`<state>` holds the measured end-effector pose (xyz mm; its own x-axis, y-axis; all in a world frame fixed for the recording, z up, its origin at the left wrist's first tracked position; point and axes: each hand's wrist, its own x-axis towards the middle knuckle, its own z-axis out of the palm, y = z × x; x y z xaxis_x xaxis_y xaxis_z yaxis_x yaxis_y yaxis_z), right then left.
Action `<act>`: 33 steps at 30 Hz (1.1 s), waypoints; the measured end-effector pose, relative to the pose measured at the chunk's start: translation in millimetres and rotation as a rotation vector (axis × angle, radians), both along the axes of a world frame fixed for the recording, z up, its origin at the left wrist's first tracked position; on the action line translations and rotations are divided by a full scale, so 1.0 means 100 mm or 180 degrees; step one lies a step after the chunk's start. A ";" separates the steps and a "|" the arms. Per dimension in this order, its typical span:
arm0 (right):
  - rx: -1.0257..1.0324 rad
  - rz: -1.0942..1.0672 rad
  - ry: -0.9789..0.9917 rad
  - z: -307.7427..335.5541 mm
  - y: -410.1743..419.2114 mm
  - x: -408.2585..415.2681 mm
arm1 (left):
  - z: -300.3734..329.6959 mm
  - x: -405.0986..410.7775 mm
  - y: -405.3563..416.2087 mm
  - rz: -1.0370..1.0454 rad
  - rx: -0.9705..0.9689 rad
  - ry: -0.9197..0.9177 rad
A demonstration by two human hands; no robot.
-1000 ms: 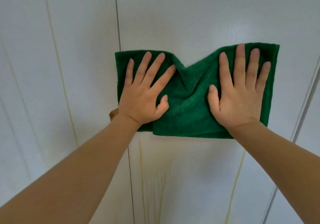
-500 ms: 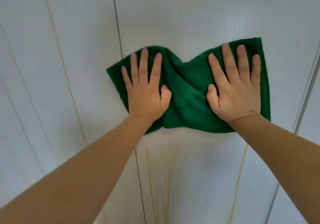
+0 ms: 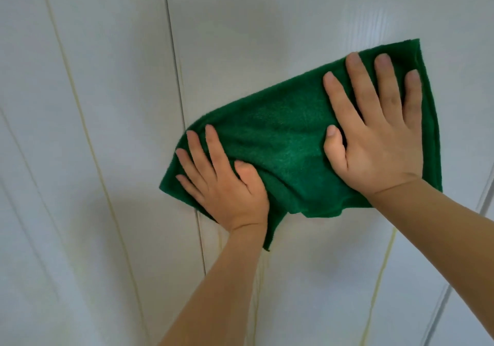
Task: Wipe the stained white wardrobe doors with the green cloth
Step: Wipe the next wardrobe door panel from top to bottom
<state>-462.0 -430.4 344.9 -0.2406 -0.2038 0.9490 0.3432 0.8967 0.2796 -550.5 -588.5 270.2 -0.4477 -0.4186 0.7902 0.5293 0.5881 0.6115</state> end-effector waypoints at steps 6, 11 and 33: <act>-0.0136 0.0006 -0.0181 0.01 -0.03 0.07 | -0.04 0.29 0.22 -0.0252 -0.0578 -0.0282; -0.0189 -0.0084 -0.0293 0.02 -0.07 0.09 | 0.58 -0.32 -0.75 -0.0125 -0.3681 0.1778; -0.0035 0.0132 -0.0192 0.02 -0.04 0.06 | 0.07 0.43 0.70 -0.0379 0.1138 -0.0835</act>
<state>-455.9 -434.2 347.0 -0.2889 -0.2043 0.9353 0.2885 0.9129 0.2886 -507.2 -518.1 277.1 -0.6749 -0.5778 0.4589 0.3806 0.2602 0.8874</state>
